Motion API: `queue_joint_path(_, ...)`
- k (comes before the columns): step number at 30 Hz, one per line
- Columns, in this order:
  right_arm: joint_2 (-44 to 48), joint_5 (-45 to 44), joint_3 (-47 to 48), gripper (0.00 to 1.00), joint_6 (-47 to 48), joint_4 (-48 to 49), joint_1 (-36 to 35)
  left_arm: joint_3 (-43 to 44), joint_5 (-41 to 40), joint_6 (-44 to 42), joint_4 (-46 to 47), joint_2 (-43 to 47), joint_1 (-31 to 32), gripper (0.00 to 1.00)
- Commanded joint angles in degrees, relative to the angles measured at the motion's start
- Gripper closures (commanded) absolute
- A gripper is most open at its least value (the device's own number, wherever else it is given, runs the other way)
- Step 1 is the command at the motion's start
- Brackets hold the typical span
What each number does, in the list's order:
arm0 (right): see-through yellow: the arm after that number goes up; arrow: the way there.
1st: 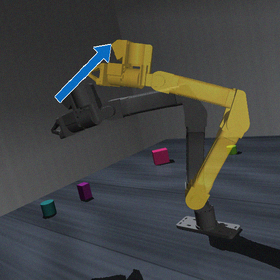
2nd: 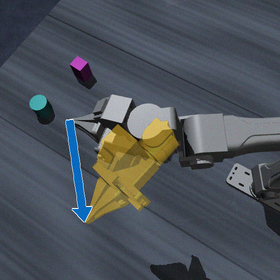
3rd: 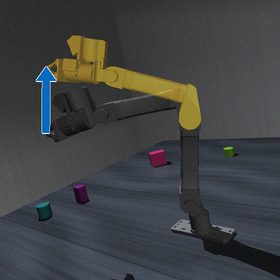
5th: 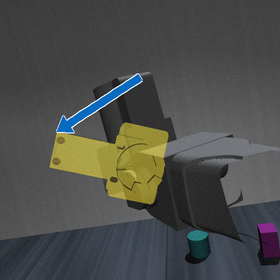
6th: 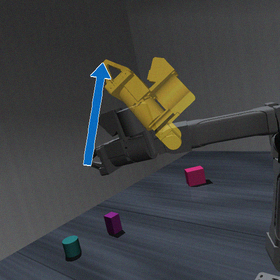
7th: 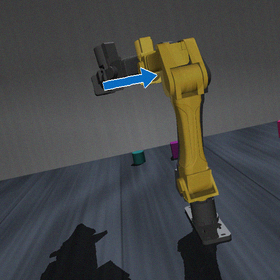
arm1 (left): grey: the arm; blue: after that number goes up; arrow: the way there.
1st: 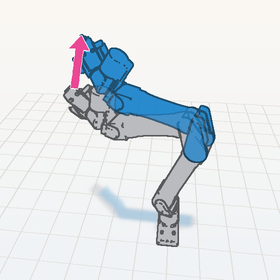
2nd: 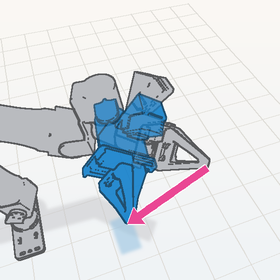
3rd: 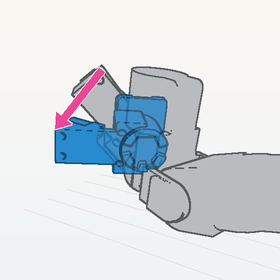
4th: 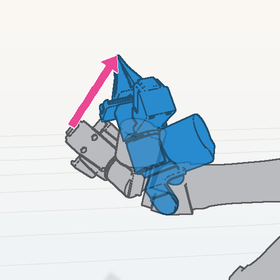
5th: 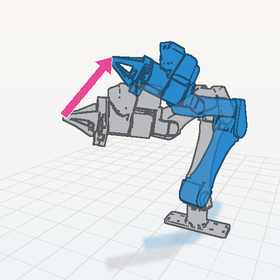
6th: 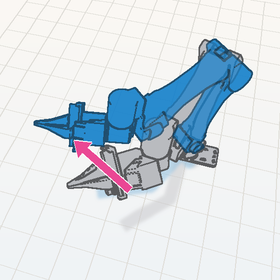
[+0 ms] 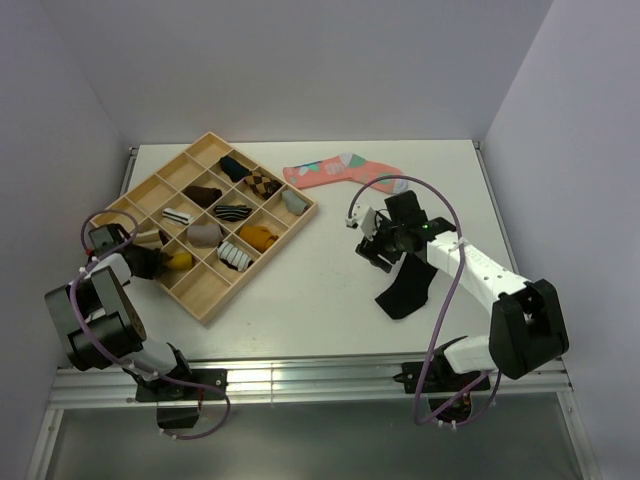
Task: Roll the socks
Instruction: Place the sock in the storage box.
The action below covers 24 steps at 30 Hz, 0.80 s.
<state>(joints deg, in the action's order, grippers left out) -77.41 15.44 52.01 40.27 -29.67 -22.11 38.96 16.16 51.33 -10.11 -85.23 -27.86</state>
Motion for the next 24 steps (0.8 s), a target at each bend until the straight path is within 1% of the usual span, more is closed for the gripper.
queue_joint_path(1, -0.38, -0.24, -0.24, 0.28, -0.55, 0.23, 0.4, 0.86, -5.17, -2.29, -2.55, -1.34, 1.31, 1.0)
queue_joint_path(3, -0.55, -0.32, -0.33, 0.28, -0.63, 0.23, 0.4, 1.03, -7.01, -1.76, -2.98, -1.43, 1.49, 1.0)
queue_joint_path(5, -0.64, -0.41, -0.42, 0.29, -0.63, 0.4, 0.31, 1.38, -7.02, -1.85, -2.9, -1.6, 1.58, 1.0)
queue_joint_path(6, -0.81, -0.41, -0.59, 0.29, -0.55, 0.32, 0.4, 1.82, -7.46, -1.85, -3.25, -1.87, 1.75, 0.96)
queue_joint_path(7, -0.82, -0.76, -0.68, 0.29, -0.37, 0.32, 0.4, 2.43, -7.81, -1.85, -3.77, -1.78, 1.84, 0.92)
queue_joint_path(8, -0.64, -0.85, -0.85, 0.29, -0.46, 0.49, 0.4, 2.78, -7.73, -2.11, -3.86, -1.61, 2.02, 0.83)
queue_joint_path(10, -0.73, -1.11, -1.03, 0.29, -0.19, 0.49, 0.4, 3.75, -7.81, -2.55, -4.92, -0.38, 2.28, 0.74)
queue_joint_path(11, -0.9, -1.12, -1.03, 0.29, -0.19, 0.49, 0.4, 4.36, -8.34, -3.25, -5.7, 0.06, 2.45, 0.65)
queue_joint_path(13, -1.08, -1.46, -1.21, 0.28, 0.07, 0.49, 0.4, 6.03, -9.92, -4.48, -7.81, 1.64, 2.63, 0.58)
queue_joint_path(14, -1.17, -1.55, -1.29, 0.29, 0.24, 0.58, 0.4, 6.56, -10.18, -4.92, -8.52, 2.08, 2.72, 0.53)
queue_joint_path(17, -1.78, -1.73, -0.86, 0.28, 0.42, 0.32, 0.4, 8.15, -9.75, -6.06, -10.27, 3.4, 2.72, 0.46)
queue_joint_path(20, -1.52, -1.64, -0.59, 0.28, 0.25, 0.14, 0.4, 9.47, -8.52, -7.03, -11.59, 4.98, 2.72, 0.42)
queue_joint_path(24, -0.99, -1.55, 0.02, 0.28, -0.02, -0.91, 0.49, 11.3, -7.11, -8.09, -13.44, 9.63, 2.72, 0.39)
